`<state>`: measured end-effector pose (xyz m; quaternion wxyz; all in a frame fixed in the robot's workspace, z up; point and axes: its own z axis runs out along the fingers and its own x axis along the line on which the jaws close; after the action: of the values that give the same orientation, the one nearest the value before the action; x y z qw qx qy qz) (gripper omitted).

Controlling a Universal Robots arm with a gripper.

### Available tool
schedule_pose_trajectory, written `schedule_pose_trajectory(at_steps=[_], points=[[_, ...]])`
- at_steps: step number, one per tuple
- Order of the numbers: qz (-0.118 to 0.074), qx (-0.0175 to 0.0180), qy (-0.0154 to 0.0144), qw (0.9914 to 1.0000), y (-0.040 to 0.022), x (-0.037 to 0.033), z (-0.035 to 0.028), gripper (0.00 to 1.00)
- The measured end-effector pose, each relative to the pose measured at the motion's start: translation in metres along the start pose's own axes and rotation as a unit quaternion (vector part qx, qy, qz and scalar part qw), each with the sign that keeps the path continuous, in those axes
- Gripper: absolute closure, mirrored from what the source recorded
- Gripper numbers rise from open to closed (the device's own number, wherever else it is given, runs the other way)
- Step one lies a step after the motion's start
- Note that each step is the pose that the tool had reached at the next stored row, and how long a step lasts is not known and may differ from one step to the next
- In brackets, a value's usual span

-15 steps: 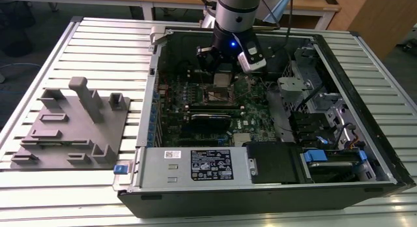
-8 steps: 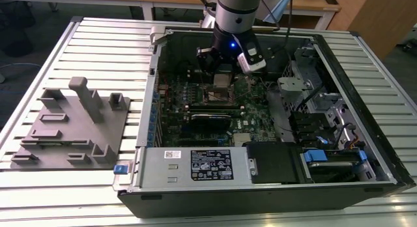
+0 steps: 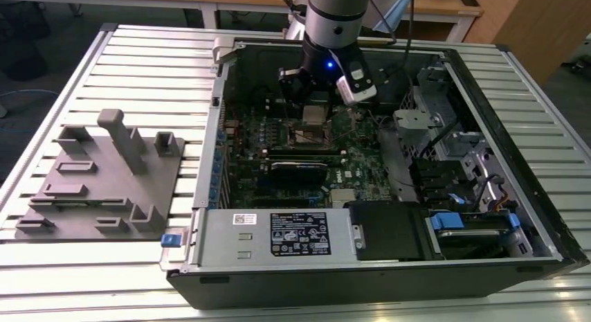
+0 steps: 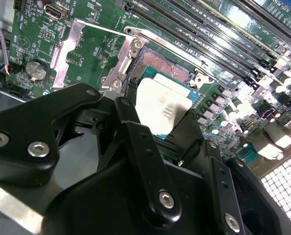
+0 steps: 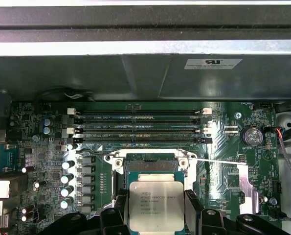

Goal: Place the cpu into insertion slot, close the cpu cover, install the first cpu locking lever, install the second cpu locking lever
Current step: 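Place the cpu into insertion slot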

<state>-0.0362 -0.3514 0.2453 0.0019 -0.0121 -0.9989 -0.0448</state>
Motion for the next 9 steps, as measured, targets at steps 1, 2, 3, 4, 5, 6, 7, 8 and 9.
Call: schedule_pose_trajectory(at_steps=[1, 2, 3, 4, 5, 6, 7, 8, 9], points=[[0.0, 0.0, 0.0, 1.0, 0.0, 0.0, 0.0, 0.46], [0.0, 0.0, 0.0, 1.0, 0.0, 0.0, 0.0, 0.46], [0.0, 0.0, 0.0, 1.0, 0.0, 0.0, 0.0, 0.46], [0.0, 0.0001, 0.0, 1.0, 0.0, 0.0, 0.0, 0.46], [0.0, 0.0, 0.0, 1.0, 0.0, 0.0, 0.0, 0.46], [0.0, 0.0001, 0.0, 1.0, 0.0, 0.0, 0.0, 0.46], [0.0, 0.0001, 0.0001, 1.0, 0.0, 0.0, 0.0, 0.46], [0.0, 0.0001, 0.0, 1.0, 0.0, 0.0, 0.0001, 0.46], [0.001, 0.0, -0.0001, 1.0, 0.0, 0.0, 0.0003, 0.46]])
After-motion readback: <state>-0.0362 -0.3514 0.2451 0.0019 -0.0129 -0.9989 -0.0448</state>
